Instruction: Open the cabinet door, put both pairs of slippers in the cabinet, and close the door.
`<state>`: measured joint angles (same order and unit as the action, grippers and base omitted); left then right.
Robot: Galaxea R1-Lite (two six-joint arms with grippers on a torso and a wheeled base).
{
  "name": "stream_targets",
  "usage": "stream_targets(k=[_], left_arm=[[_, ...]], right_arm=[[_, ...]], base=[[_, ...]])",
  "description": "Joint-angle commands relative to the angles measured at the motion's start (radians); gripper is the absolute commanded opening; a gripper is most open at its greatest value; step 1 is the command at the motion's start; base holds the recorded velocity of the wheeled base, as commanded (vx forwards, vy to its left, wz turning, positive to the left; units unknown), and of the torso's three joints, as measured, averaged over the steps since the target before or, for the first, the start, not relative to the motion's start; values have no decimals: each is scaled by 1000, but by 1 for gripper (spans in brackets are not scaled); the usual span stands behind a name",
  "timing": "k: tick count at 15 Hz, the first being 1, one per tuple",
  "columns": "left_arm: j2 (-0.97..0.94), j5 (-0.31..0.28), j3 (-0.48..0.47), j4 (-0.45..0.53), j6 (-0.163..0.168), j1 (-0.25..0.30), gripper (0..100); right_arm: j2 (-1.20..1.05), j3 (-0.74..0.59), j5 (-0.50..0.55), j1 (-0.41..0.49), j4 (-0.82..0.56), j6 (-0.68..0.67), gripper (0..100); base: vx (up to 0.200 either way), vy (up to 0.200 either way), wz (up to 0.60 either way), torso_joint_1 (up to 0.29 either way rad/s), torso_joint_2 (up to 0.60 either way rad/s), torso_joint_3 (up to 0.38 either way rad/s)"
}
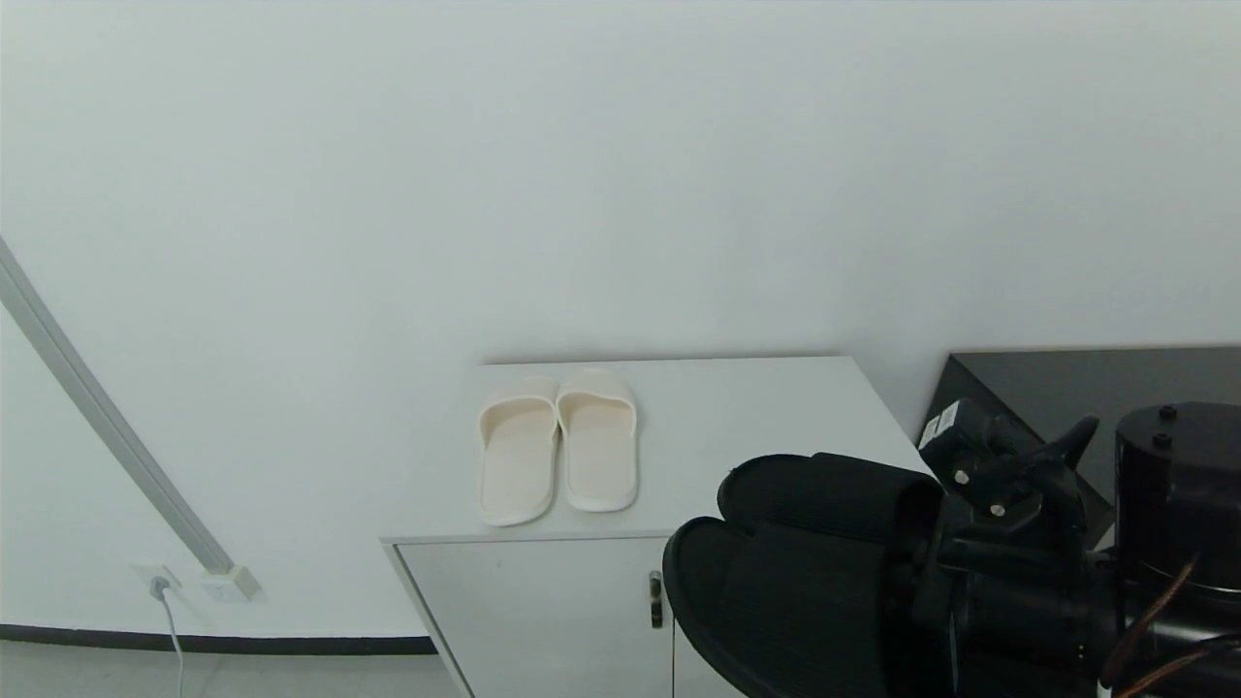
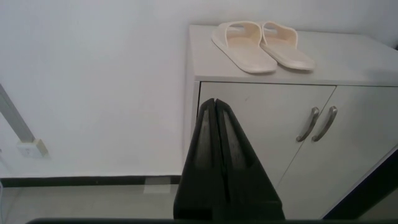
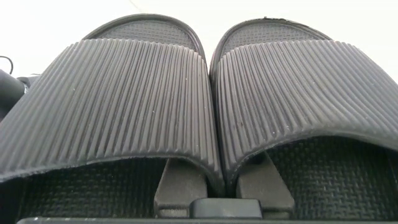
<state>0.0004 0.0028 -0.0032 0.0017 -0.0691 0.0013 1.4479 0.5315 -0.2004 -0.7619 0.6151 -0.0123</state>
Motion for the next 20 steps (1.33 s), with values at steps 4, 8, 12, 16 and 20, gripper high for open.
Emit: stream_targets(k=[4, 8, 12, 16, 20], left_arm=[[0, 0, 0, 0, 0, 0, 0], [1, 0, 0, 0, 0, 0, 0], [0, 0, 0, 0, 0, 0, 0], [0, 0, 0, 0, 0, 0, 0], [0, 0, 0, 0, 5, 0, 0]], right_arm=[[14, -4, 3, -2, 3, 2, 0], [12, -13, -1, -8, 9, 3, 0], [12, -19, -7, -8, 8, 8, 0], [14, -24, -5, -10, 8, 9, 0], [31, -24, -7, -10, 9, 9, 0]], base=[[-150, 0, 0, 8, 4, 3], [-150, 0, 0, -3, -2, 3], [0, 0, 0, 0, 0, 0], [0, 0, 0, 0, 0, 0], [0, 0, 0, 0, 0, 0]])
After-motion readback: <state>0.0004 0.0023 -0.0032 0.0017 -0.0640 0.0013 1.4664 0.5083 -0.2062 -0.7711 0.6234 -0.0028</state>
